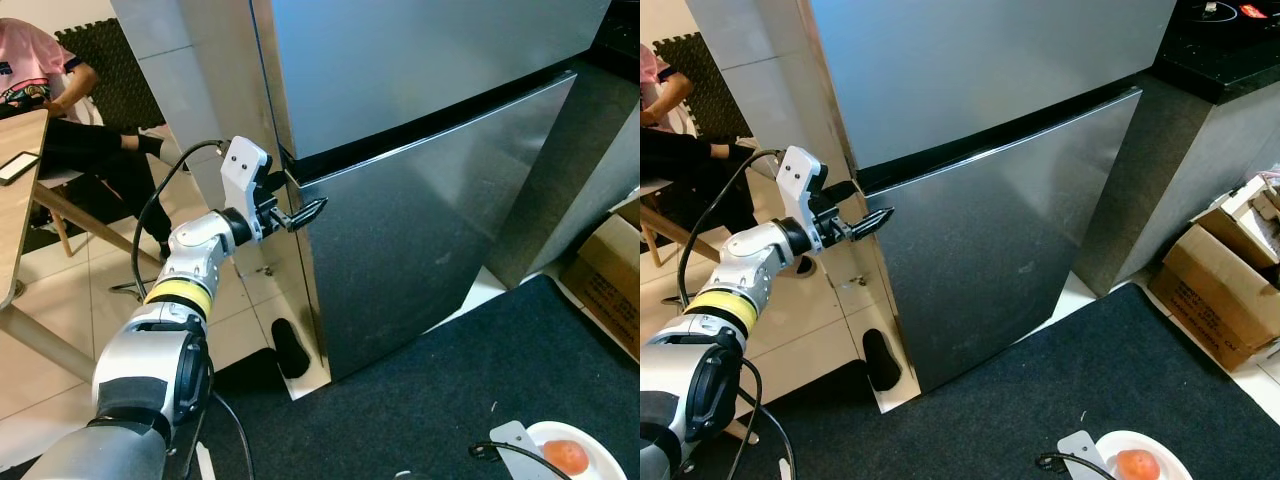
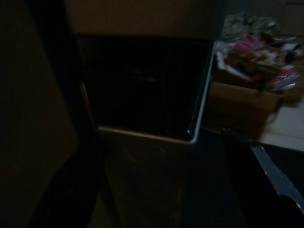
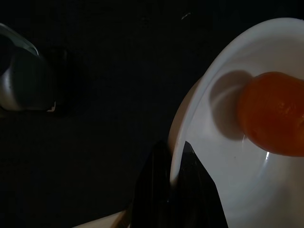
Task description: Restocking fridge
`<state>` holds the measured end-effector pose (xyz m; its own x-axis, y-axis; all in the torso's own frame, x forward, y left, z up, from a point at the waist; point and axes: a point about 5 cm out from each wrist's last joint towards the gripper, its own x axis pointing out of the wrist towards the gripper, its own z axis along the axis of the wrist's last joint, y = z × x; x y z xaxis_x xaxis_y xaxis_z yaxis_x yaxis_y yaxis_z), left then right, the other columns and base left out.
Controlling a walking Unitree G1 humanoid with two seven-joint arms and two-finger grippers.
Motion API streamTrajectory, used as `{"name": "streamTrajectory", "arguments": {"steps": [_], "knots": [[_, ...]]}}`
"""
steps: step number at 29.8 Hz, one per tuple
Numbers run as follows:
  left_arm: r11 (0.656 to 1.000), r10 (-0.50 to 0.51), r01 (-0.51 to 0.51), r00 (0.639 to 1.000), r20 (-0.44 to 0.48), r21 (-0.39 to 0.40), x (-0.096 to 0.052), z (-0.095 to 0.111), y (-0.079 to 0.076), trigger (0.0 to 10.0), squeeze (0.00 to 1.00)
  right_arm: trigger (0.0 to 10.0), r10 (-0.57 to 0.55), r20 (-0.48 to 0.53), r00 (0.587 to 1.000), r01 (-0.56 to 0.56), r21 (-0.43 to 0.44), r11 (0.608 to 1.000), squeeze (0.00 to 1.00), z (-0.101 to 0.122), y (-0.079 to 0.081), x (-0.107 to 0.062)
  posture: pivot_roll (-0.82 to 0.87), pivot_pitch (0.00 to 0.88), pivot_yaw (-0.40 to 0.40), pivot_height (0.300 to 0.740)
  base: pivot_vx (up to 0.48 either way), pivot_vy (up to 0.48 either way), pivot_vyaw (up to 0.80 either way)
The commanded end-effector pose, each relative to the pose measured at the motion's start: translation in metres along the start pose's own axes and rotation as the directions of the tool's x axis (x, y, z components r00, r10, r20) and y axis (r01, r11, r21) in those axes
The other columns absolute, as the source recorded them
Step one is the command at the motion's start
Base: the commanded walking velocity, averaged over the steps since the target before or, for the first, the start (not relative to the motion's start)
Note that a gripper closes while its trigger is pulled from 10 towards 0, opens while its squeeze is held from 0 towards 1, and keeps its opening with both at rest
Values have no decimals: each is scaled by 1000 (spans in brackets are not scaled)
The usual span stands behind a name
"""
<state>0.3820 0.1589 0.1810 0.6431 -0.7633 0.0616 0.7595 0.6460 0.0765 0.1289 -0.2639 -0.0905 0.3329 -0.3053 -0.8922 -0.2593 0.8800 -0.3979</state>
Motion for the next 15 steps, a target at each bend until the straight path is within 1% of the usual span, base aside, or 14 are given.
{"name": "streamTrajectory", "arguments": {"steps": [1, 2, 4, 6, 7, 9, 10, 11, 12, 15], "knots": [[990, -141, 141, 990, 24, -9, 14, 1, -16, 10000, 0, 10000, -13, 15, 1000, 13, 11, 1000, 0, 3, -3, 0, -109, 86, 57, 740, 0, 0, 0], [956, -289, 290, 957, 24, -37, 17, -6, -31, 10000, 0, 10000, -13, 17, 1000, 13, 14, 1000, 0, 4, -2, 0, -104, 82, 60, 740, 0, 0, 0], [901, -430, 430, 903, 16, -63, 17, -15, -47, 10000, 0, 10000, -13, 19, 1000, 13, 16, 1000, 0, 5, -2, 0, -105, 80, 61, 740, 0, 0, 0], [860, -506, 505, 862, 0, -77, 16, -21, -56, 10000, 0, 10000, -13, 21, 1000, 13, 19, 1000, 0, 6, -1, 0, -101, 75, 63, 740, 0, 0, 0], [844, -532, 529, 847, -7, -81, 15, -23, -60, 10000, 0, 10000, -13, 22, 1000, 13, 20, 1000, 0, 6, -1, 0, -101, 75, 63, 740, 0, 0, 0], [778, -624, 618, 781, -29, -109, 13, -34, -75, 10000, 0, 10000, -14, 24, 1000, 13, 23, 1000, 0, 7, -1, 0, -100, 69, 64, 740, 0, 0, 0], [756, -651, 644, 759, -32, -120, 12, -37, -80, 10000, 0, 10000, -14, 24, 1000, 14, 24, 1000, 0, 7, -1, 0, -100, 69, 64, 740, 0, 0, 0], [740, -668, 659, 744, -29, -131, 12, -40, -84, 10000, 0, 10000, -14, 24, 1000, 14, 25, 1000, 0, 8, -1, 0, -99, 62, 63, 740, 0, 0, 0], [735, -673, 665, 739, -25, -136, 12, -42, -86, 10000, 0, 10000, -14, 24, 1000, 14, 25, 1000, 0, 8, -1, 0, -99, 62, 63, 740, 0, 0, 0], [735, -673, 665, 739, -25, -136, 12, -42, -86, 10000, 0, 10000, -14, 24, 1000, 14, 25, 1000, 0, 8, -1, 0, -99, 62, 63, 740, 0, 0, 0]]}}
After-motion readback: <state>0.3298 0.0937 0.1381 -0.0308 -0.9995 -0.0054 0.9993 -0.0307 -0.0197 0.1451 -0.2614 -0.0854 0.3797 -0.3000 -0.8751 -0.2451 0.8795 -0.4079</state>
